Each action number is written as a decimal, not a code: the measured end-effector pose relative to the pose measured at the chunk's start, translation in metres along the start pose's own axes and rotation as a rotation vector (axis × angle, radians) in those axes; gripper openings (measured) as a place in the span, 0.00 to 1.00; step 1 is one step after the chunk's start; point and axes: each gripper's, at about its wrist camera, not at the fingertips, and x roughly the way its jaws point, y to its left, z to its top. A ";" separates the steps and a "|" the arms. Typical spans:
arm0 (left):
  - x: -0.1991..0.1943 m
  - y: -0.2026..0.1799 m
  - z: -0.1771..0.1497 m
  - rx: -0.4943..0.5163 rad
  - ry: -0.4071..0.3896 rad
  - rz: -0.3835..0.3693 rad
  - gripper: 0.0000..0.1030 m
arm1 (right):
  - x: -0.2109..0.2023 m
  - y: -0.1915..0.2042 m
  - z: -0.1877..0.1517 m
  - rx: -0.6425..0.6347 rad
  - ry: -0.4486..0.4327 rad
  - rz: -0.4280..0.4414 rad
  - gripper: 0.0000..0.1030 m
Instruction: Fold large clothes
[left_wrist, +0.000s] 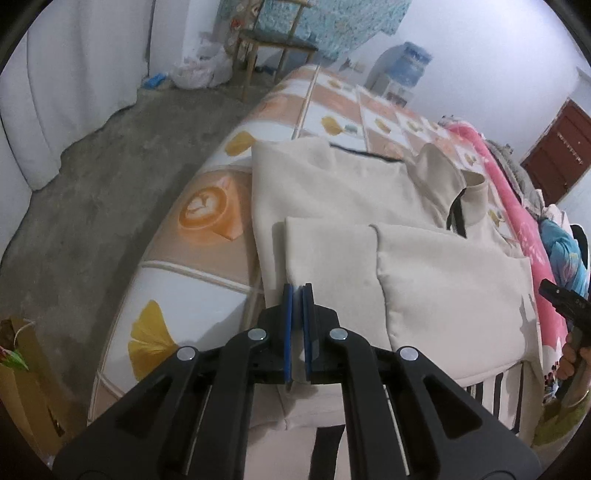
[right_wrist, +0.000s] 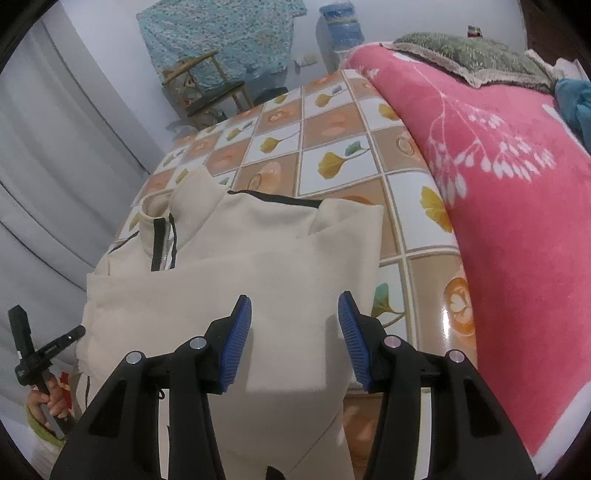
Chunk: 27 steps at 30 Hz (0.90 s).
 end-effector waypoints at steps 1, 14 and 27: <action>-0.003 -0.002 -0.001 0.008 -0.014 0.005 0.07 | -0.003 0.003 0.001 -0.013 -0.009 -0.004 0.47; 0.011 -0.043 -0.004 0.163 -0.022 0.099 0.29 | 0.038 0.053 -0.025 -0.303 0.063 -0.125 0.28; -0.064 -0.043 -0.057 0.133 -0.088 0.048 0.72 | -0.058 0.052 -0.089 -0.172 -0.015 -0.043 0.49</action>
